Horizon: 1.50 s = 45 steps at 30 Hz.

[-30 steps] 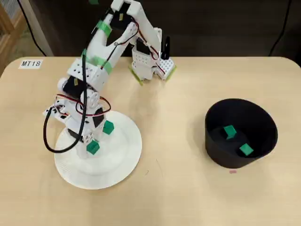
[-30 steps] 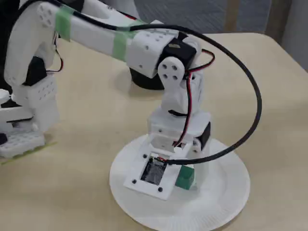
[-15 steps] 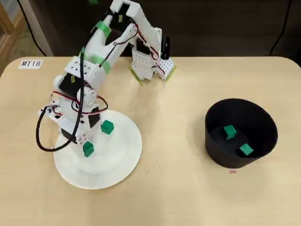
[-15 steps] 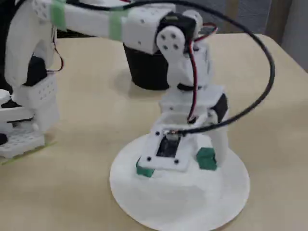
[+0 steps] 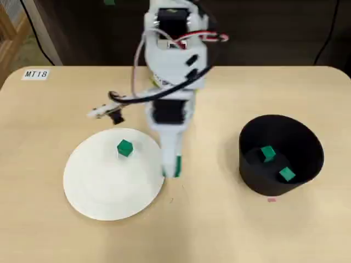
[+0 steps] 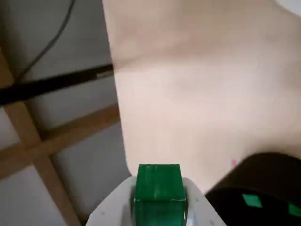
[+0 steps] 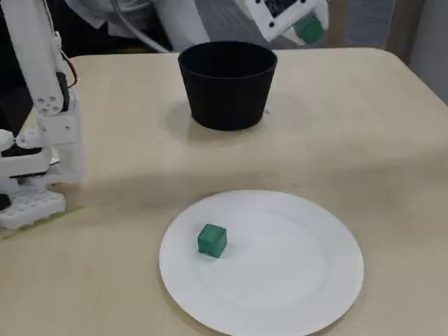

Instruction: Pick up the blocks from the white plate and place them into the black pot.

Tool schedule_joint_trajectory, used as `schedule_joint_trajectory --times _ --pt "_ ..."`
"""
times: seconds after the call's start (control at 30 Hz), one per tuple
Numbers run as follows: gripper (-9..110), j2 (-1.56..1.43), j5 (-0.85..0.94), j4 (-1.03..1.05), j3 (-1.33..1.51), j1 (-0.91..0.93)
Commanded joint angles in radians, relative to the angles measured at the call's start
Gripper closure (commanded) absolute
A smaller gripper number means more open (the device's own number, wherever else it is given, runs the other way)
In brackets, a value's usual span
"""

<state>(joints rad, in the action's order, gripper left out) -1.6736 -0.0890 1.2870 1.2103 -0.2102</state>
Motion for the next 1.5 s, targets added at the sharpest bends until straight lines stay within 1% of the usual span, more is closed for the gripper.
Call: schedule_joint_trajectory --times 0.0,0.1,0.17,0.3,0.4,0.57,0.77,0.8,0.9,0.93,1.0,1.07,1.1,1.2,1.23,1.33,1.4,1.47 --pt "104 -0.055 0.006 0.058 -0.035 -0.155" --pt "104 -0.06 0.038 0.063 0.02 -0.27" --pt "104 -0.067 0.049 0.031 0.081 -0.328" --pt "104 -0.137 0.032 -0.107 0.273 -0.408" --pt "104 -0.196 0.014 -0.241 0.44 -0.439" --pt "104 -0.192 0.023 -0.434 0.612 -0.46" --pt "104 -0.156 0.051 -0.46 0.63 -0.454" --pt "103 -0.16 0.052 -0.456 0.63 -0.453" --pt "79 -0.167 0.086 -0.436 0.63 -0.456" --pt "75 -0.169 0.087 -0.434 0.63 -0.457" --pt "73 -0.17 0.091 -0.433 0.63 -0.457" --pt "75 -0.178 0.086 -0.43 0.63 -0.453" --pt "78 -0.183 0.086 -0.428 0.63 -0.449" --pt "100 -0.198 0.083 -0.419 0.621 -0.426" --pt "104 -0.209 0.089 -0.411 0.62 -0.411" --pt "104 -0.284 0.123 -0.339 0.62 -0.299" --pt "104 -0.35 0.153 -0.27 0.624 -0.16" --pt "104 -0.416 0.184 -0.21 0.64 0.018"
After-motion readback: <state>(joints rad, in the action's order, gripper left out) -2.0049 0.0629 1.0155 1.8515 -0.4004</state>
